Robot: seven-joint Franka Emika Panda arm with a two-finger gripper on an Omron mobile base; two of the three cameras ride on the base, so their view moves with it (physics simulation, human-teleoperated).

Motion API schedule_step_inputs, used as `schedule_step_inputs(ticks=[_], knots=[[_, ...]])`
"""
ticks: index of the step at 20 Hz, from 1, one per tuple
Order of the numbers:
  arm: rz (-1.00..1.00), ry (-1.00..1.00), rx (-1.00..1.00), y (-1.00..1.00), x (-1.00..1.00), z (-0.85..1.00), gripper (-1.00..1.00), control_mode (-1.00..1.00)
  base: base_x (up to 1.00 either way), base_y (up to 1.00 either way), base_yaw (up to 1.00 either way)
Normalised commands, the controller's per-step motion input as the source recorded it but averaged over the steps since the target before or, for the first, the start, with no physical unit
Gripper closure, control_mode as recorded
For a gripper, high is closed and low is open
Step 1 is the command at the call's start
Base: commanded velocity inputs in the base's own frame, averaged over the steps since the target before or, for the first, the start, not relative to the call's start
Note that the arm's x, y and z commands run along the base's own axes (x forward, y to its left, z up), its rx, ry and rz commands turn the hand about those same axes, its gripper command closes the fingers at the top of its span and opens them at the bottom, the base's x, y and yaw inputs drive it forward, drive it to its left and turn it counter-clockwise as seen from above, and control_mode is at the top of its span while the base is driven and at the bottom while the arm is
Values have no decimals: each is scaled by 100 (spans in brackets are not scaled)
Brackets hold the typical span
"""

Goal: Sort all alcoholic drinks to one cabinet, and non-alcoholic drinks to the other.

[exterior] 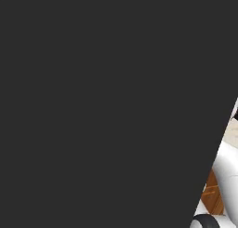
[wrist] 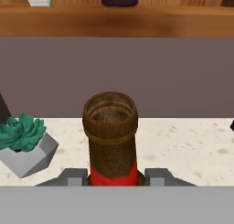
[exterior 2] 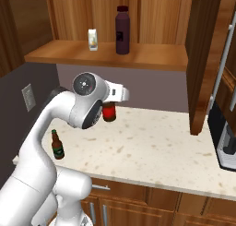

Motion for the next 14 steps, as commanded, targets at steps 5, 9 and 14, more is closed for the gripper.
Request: schedule_step_inputs(ticks=[5, 9, 14], knots=[[4, -3, 0, 11, -27, 19, 100, -100, 0, 0, 0], [3, -4, 0, 12, -27, 18, 100, -100, 0, 0, 0], [2, -4, 0, 14, -25, 16, 100, -100, 0, 0, 0]])
